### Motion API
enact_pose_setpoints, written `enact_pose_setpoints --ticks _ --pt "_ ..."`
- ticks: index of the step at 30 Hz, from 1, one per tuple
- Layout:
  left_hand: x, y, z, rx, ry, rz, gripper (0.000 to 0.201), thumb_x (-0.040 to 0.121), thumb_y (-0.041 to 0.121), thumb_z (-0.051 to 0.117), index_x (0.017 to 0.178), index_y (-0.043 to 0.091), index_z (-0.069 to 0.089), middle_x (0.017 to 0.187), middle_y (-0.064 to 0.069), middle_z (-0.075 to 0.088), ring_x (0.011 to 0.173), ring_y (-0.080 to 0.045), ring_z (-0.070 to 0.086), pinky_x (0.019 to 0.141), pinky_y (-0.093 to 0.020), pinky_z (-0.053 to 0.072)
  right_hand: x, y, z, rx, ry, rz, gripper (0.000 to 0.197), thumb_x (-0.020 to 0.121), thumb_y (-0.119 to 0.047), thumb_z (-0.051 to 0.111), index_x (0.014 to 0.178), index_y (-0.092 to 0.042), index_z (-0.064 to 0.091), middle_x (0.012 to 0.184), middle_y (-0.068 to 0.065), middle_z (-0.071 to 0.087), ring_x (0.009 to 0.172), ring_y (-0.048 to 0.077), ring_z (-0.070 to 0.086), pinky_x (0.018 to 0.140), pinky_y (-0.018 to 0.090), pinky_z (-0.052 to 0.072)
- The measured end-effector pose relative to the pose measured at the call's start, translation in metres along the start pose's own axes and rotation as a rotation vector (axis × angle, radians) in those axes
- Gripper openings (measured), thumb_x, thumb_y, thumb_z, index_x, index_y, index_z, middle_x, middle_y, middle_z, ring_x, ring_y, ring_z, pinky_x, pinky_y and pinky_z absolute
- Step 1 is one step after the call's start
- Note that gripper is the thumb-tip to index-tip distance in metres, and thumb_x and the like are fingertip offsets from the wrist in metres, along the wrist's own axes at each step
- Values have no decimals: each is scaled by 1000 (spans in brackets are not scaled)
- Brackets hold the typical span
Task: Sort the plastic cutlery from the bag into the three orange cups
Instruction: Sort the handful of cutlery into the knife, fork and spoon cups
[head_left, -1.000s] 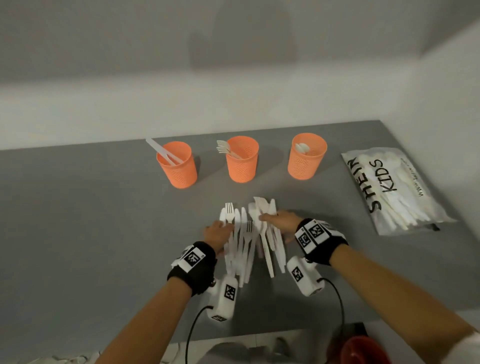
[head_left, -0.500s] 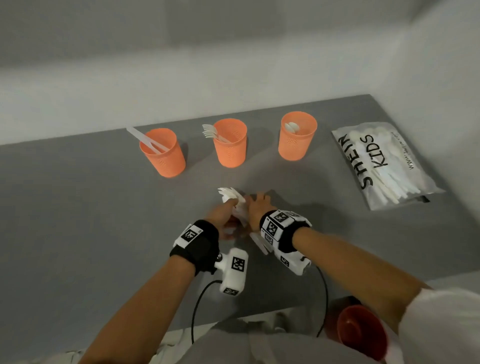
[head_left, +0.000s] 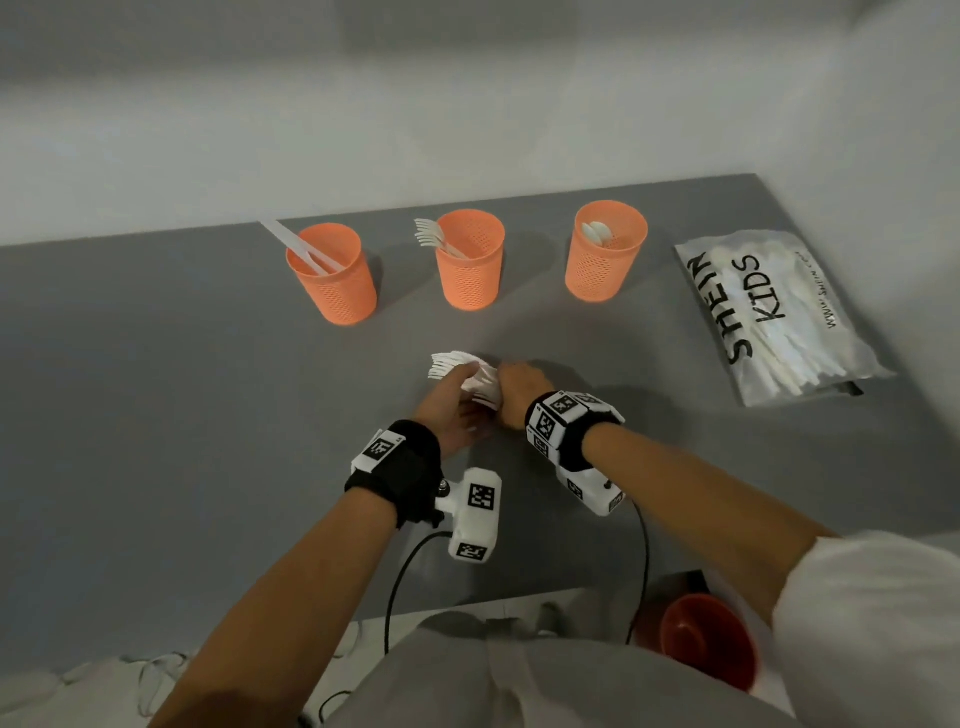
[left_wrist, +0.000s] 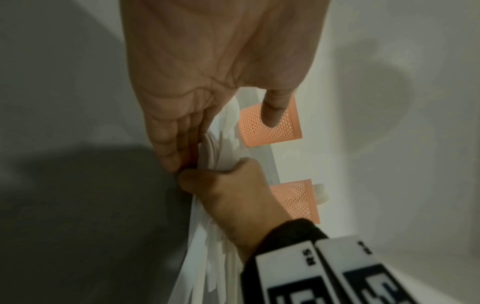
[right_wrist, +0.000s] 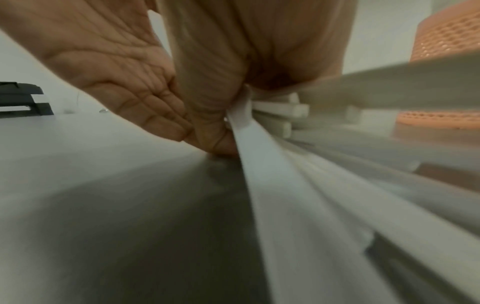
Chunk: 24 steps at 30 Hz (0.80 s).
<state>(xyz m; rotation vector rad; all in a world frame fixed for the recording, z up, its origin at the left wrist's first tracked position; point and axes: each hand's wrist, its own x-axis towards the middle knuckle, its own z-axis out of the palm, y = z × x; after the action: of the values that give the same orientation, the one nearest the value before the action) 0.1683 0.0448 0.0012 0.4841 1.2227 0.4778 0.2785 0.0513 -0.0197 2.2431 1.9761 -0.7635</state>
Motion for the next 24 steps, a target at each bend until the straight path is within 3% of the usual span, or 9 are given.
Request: enact_pose_setpoints --ticks 4,8,10,13,15,17,20,22,24 --pt "-4 0 -1 -5 -53 75 39 92 42 43 113 10 55 91 -2 58 80 -12 54 66 -25 42 2 2 -5 112 -4 13 45 81 -10 63 122 -4 44 123 18 55 115 35 53 90 37 44" --pt "-7 6 0 18 -65 152 27 93 41 39 99 21 56 99 4 60 91 -10 53 86 -30 37 7 8 -20 299 31 21 48 81 -11 61 124 -2 42 121 15 56 111 33 54 90 38 42" --pt "-7 8 -4 -8 -25 173 23 93 39 40 91 22 54 95 3 59 87 -11 54 83 -32 37 8 10 -32 581 85 -32 45 79 -5 61 122 0 47 106 11 55 97 24 54 82 35 42" --pt "-7 1 -10 -61 10 104 28 94 40 37 83 18 51 89 -2 59 79 -15 55 74 -30 40 7 11 -54 967 203 -54 44 81 3 56 124 1 47 97 7 55 86 19 53 73 28 46" --pt "-4 -8 -11 -80 -8 16 39 96 42 30 87 11 52 91 -8 58 81 -20 55 79 -36 42 4 7 -68 1108 260 -43 40 80 -2 56 119 -5 48 85 3 54 73 14 54 61 18 46" --pt "-2 -16 -8 -131 -40 -60 51 98 45 25 99 2 52 95 -15 57 93 -27 55 89 -45 40 -1 0 -75 1199 304 -65 38 71 -13 57 107 -9 46 75 0 51 66 10 52 48 10 42" --pt "-3 -11 0 -251 -58 -99 63 96 52 22 101 -5 50 104 -23 54 109 -33 49 93 -47 38 -8 -16 -73 1210 352 -80 38 67 -17 57 102 -8 49 75 0 53 67 10 53 51 11 43" --pt "-7 -1 7 -325 -55 -85 65 97 52 21 91 -6 51 101 -25 55 101 -34 52 94 -43 39 -13 -24 -70 1198 385 -75 44 63 -22 58 104 -7 52 78 -1 55 70 12 56 59 18 44" --pt "-14 11 16 -368 -46 -40 62 99 45 19 84 -5 53 79 -21 61 80 -29 55 81 -36 46 -17 -29 -65 1233 427 -68 44 65 -17 62 106 -4 52 81 -1 56 70 11 56 61 19 45"
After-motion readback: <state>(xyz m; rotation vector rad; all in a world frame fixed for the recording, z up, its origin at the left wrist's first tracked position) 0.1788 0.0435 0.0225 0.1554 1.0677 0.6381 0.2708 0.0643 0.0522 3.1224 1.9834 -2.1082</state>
